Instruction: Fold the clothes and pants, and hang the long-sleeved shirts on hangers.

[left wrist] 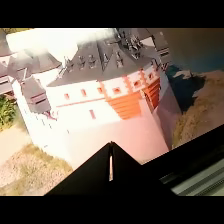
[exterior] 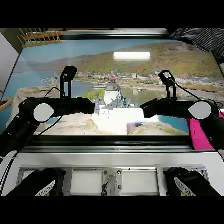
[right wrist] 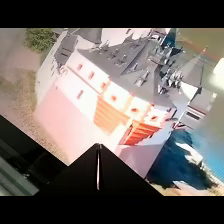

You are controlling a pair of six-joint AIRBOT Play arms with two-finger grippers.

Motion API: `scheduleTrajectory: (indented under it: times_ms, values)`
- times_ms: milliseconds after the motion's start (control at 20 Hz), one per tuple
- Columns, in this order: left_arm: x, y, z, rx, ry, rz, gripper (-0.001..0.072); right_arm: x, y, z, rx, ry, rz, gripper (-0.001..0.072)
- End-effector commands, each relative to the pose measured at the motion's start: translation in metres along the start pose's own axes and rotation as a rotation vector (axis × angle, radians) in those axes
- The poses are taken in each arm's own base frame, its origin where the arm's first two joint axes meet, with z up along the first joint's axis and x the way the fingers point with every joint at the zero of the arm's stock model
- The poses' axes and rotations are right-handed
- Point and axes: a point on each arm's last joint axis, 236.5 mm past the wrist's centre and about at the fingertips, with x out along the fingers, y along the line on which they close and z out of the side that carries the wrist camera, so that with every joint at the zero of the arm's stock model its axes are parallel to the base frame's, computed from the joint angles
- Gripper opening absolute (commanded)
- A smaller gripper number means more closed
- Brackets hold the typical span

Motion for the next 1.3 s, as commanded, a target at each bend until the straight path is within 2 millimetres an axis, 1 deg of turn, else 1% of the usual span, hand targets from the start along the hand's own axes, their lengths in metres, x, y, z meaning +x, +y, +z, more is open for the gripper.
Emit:
scheduleTrajectory:
  times_ms: [0, 400, 550, 600, 650, 700, 750, 800, 850, 900, 950, 1050, 1100, 1200, 1250]
  values:
    - [0.001, 0.000, 0.000, 0.000, 0.000, 0.000, 0.0003, 0.001, 0.000, -0.001, 0.001, 0.003, 0.000, 0.0021]
    - [0.002, 0.000, 0.000, -0.002, -0.001, -0.001, 0.0002, 0.003, 0.000, -0.003, 0.007, 0.008, 0.004, 0.0021]
    - [0.001, -0.001, 0.019, 0.000, -0.078, -0.004, 0.0003, 0.003, 0.000, -0.003, 0.008, 0.009, 0.004, 0.0021]
    - [0.001, -0.001, 0.021, 0.002, -0.090, -0.003, 0.0002, 0.003, 0.000, -0.003, 0.008, 0.009, 0.004, 0.0021]
    - [0.000, 0.002, 0.024, 0.038, -0.099, 0.010, 0.0031, 0.003, 0.000, -0.003, 0.008, 0.009, 0.004, 0.0021]
    - [-0.001, 0.011, 0.028, 0.113, -0.111, 0.054, 0.0388, 0.003, 0.000, -0.003, 0.008, 0.008, 0.004, 0.0021]
    - [-0.005, 0.033, 0.034, 0.166, -0.124, 0.146, 0.0706, 0.003, 0.000, -0.003, 0.008, 0.008, 0.004, 0.0021]
    - [-0.011, 0.063, 0.041, 0.181, -0.126, 0.255, 0.0685, 0.003, 0.000, -0.003, 0.008, 0.008, 0.004, 0.0021]
    - [-0.017, 0.096, 0.045, 0.167, -0.113, 0.356, 0.0684, 0.003, 0.000, -0.003, 0.008, 0.009, 0.004, 0.0021]
    - [-0.022, 0.131, 0.045, 0.122, -0.087, 0.442, 0.0684, 0.003, 0.000, -0.003, 0.008, 0.008, 0.004, 0.0021]
    - [-0.027, 0.168, 0.040, 0.045, -0.055, 0.506, 0.0684, 0.003, 0.000, -0.003, 0.007, 0.009, 0.004, 0.0021]
    - [-0.028, 0.234, 0.024, -0.139, -0.001, 0.580, 0.0684, 0.003, 0.000, -0.003, 0.008, 0.008, 0.004, 0.0021]
    - [-0.027, 0.263, 0.012, -0.247, 0.017, 0.594, 0.0684, 0.003, 0.000, -0.003, 0.008, 0.009, 0.004, 0.0021]
    - [-0.020, 0.311, -0.012, -0.461, 0.027, 0.592, 0.0684, 0.003, 0.000, -0.003, 0.008, 0.009, 0.004, 0.0021]
    - [-0.015, 0.329, -0.023, -0.559, 0.024, 0.577, 0.0684, 0.003, 0.000, -0.003, 0.008, 0.008, 0.004, 0.0021]
